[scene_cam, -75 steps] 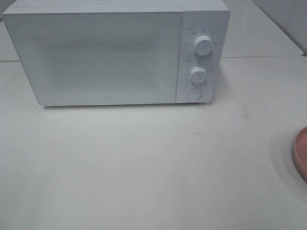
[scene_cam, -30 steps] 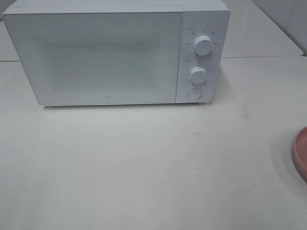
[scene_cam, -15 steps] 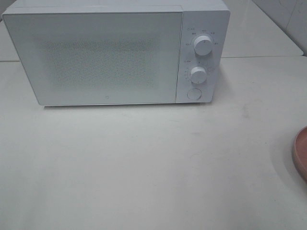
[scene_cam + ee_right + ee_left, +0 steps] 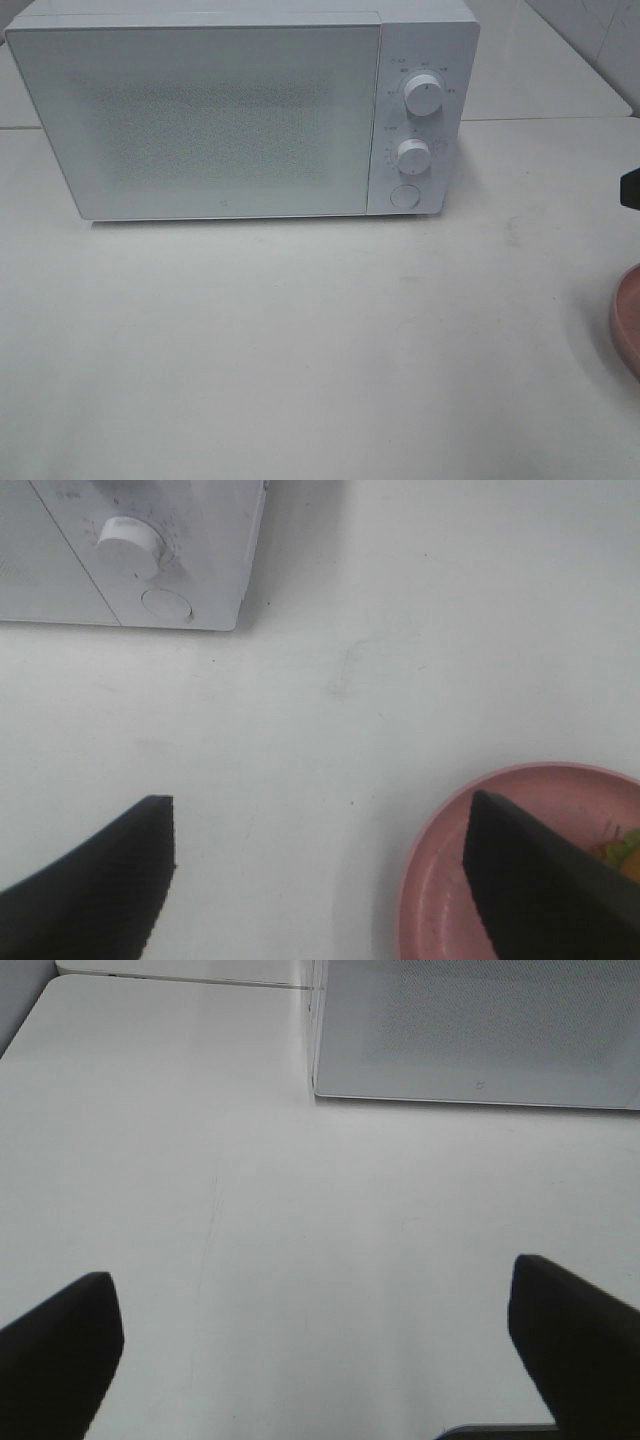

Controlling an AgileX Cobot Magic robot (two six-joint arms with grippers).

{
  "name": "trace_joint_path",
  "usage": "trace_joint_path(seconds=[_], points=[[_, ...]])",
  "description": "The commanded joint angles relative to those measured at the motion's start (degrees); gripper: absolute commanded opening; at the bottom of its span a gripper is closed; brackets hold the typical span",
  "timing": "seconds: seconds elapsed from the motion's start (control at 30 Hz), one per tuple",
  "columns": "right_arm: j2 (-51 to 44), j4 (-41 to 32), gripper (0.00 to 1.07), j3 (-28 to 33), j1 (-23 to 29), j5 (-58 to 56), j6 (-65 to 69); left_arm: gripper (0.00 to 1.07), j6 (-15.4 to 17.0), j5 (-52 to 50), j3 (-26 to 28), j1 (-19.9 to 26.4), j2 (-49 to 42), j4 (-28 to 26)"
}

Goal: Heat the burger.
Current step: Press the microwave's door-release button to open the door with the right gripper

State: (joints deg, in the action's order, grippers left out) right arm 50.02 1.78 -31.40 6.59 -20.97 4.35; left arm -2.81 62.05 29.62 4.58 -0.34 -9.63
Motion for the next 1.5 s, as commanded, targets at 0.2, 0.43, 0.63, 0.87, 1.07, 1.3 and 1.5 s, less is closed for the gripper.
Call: trace_joint_path(seconds=[0.2,0.43,0.63,0.87,1.07,1.3,1.5], points=[[7.85,0.00,0.76,-0.40,-0.34,11.92,0.11,1.00,-0.11,-0.92,-0.17,-0.23,-1.38,-0.40],[14.27,0.00,0.76,-0.34,-0.34,21.31,0.11,1.00,-0.11,-0.92,-0.17,-0.23,-1.38,-0.40],[16.16,0.00,0.76,0.34,1.38,27.73,-0.06,1.00,-0.11,-0.92,-0.17,-0.23,-1.38,-0.40],[22.98,-11.34,0.76,4.76,8.42,43.89,-6.70,1.00,-0.11,-0.92,-0.17,-0.23,-1.38,-0.40],[27.33,-22.46,0.76,7.28,14.55,55.35,-15.58,1.00,-0.11,-0.92,-0.17,-0.23,-1.38,-0.40],[31.63,-36.50,0.76,8.59,21.20,64.80,-23.61,1.00,-0.11,-0.92,-0.17,-0.23,-1.38,-0.40],[36.84,-44.86,0.76,8.59,28.48,74.43,-27.16,1.00,-0.11,-0.92,-0.17,-0.23,-1.38,-0.40]])
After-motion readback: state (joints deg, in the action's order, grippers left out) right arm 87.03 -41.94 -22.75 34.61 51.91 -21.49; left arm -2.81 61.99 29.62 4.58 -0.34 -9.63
